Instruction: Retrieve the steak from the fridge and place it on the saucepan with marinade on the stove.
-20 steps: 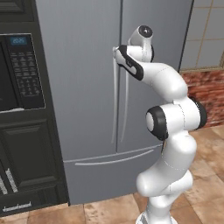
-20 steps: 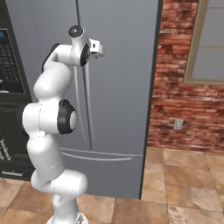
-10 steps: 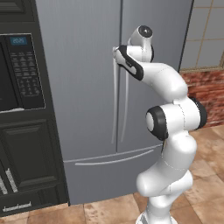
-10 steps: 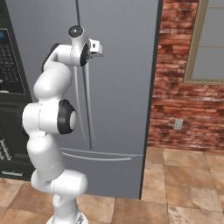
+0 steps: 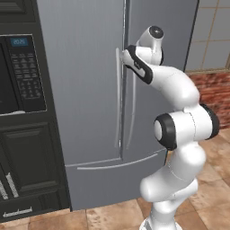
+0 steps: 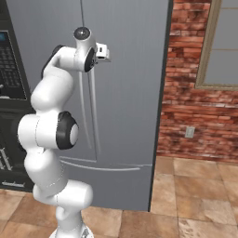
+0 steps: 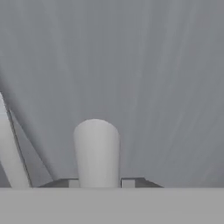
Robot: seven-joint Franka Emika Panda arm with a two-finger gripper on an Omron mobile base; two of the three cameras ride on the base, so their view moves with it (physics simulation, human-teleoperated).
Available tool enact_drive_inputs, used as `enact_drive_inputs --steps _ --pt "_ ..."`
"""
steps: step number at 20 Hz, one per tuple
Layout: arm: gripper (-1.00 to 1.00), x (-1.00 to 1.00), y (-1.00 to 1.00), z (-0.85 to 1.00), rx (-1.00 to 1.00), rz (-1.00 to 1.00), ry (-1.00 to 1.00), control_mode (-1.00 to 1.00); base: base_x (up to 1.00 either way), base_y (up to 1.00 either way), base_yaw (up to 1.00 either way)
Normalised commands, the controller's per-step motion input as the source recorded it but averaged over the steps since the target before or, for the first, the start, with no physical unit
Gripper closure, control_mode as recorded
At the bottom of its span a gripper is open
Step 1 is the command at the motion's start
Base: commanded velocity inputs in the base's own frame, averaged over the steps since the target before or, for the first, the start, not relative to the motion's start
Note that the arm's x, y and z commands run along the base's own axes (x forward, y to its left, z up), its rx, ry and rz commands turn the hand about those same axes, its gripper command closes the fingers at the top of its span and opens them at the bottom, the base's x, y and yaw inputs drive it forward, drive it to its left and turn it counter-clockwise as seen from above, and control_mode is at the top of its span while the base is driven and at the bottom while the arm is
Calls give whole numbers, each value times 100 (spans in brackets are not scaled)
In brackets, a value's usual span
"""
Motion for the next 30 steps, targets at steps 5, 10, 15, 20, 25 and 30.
enact_drive_inputs --steps 5,10,15,20,25,30 --pt "100 -67 -60 0 0 3 1 -100 0 0 0" --pt "100 -62 -69 0 0 5 1 -100 0 0 0" --pt "100 -47 -70 0 0 6 2 -100 0 0 0" --pt "100 -33 -63 0 0 6 5 -100 0 0 0" --pt "100 -25 -67 0 0 6 5 -100 0 0 0" --pt "100 -17 -57 0 0 5 5 -100 0 0 0"
